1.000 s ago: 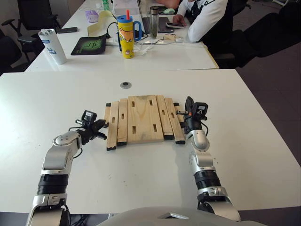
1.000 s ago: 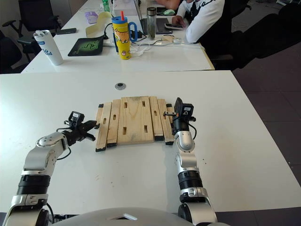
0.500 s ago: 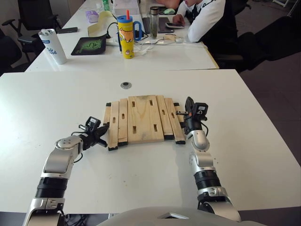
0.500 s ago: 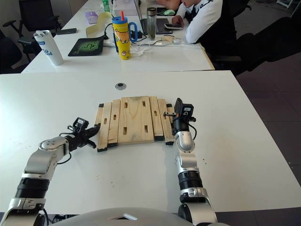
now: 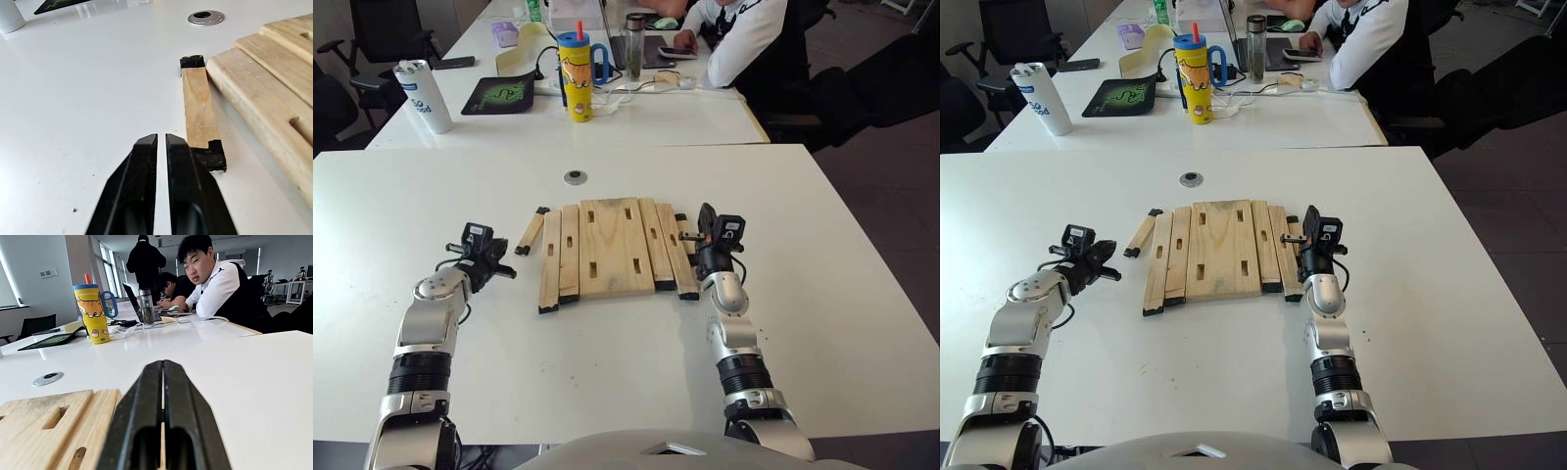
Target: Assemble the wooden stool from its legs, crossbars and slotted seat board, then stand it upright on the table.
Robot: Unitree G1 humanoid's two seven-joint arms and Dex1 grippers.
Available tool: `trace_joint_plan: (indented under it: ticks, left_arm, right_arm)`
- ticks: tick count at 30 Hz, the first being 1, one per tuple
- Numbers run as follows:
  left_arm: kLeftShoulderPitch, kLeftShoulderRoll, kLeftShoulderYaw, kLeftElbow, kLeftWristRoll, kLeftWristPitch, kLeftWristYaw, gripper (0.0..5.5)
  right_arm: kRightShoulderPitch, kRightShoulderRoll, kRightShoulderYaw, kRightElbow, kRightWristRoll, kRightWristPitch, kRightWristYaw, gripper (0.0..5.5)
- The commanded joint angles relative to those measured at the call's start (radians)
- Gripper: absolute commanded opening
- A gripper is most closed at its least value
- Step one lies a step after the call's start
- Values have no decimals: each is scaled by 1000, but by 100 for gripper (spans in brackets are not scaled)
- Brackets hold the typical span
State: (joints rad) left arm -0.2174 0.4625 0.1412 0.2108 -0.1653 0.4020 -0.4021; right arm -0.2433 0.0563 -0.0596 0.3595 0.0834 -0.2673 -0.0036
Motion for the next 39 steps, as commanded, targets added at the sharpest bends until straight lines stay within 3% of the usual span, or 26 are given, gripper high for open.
trace_joint_plan:
  ticks: [1,9,25,31,39]
  left_arm:
    - [-29,-21,-4,-12,-23,3,-23,100]
    - [-25,-35,-53,10,10,7,-23,227]
    - [-30,-59,-78,69,38,17,1,227]
    - [-33,-58,-73,55,30,29,2,143]
    - [-56,-75,-39,48,20,-17,38,135]
  right_arm:
    - [-8,2,5,0,-13,-6,-5,0]
    - [-9,2,6,2,-16,-5,-1,0]
    - [-8,4,5,-1,-18,0,3,0]
    - [-9,5,5,-1,-18,-1,3,0]
    - [-18,5,5,1,-19,-2,3,0]
